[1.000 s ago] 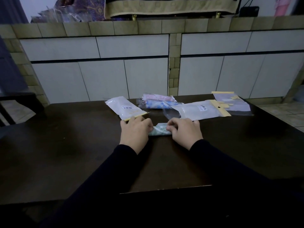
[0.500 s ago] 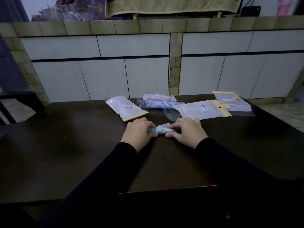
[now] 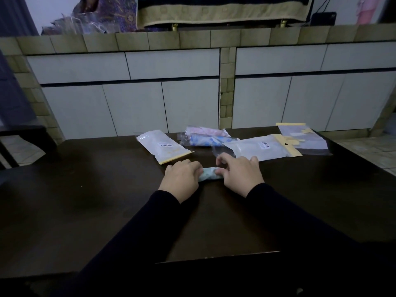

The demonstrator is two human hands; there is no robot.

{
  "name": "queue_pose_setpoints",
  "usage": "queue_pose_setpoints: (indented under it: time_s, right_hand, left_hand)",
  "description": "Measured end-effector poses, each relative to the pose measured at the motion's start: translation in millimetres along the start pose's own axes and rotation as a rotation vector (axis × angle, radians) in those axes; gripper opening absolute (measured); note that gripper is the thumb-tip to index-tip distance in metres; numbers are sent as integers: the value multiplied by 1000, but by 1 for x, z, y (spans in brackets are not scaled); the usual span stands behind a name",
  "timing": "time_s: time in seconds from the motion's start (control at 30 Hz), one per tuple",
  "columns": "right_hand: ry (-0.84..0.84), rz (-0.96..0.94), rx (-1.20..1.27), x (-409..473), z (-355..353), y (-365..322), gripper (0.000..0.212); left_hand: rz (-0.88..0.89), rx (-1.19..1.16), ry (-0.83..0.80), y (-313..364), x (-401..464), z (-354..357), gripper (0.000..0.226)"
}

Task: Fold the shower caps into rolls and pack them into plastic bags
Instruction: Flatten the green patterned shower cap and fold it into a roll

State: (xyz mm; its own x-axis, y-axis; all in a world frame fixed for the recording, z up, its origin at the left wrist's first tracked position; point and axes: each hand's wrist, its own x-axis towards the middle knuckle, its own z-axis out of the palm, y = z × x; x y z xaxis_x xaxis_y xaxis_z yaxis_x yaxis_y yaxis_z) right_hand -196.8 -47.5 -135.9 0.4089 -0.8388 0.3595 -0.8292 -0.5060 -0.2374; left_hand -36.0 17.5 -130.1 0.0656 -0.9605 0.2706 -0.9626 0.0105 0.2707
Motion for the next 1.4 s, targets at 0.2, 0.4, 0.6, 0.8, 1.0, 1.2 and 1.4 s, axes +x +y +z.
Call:
queue_pose_setpoints:
  time_s: [0.2,0.4,0.6,0.8,1.0,1.2,1.4]
  right_hand:
    - [99,-62,-41,0,1,0,17]
    - [31,-172,-105,4,-5,5,25]
    - [-111,-185,-114,10,-8,8,40]
    - [-110,-252,-105,11,-2,6,33]
    - [-160,-267,-76,10,-6,8,36]
    - [-135,-299,-135,6,-10,11,29]
    - [-147,-265,-86,-1,-27,44,25]
  left_hand:
    - [84,-122,25,-10,3,1,10]
    - [156,-62,82,-9,10,6,16]
    - [137,-196,45,-18,11,6,25]
    - [171,-77,43,-16,10,7,31]
    - [199,-19,-19,-16,8,2,38]
    - [309,56,85,-3,2,3,35]
    - [311,46,127,37,7,6,34]
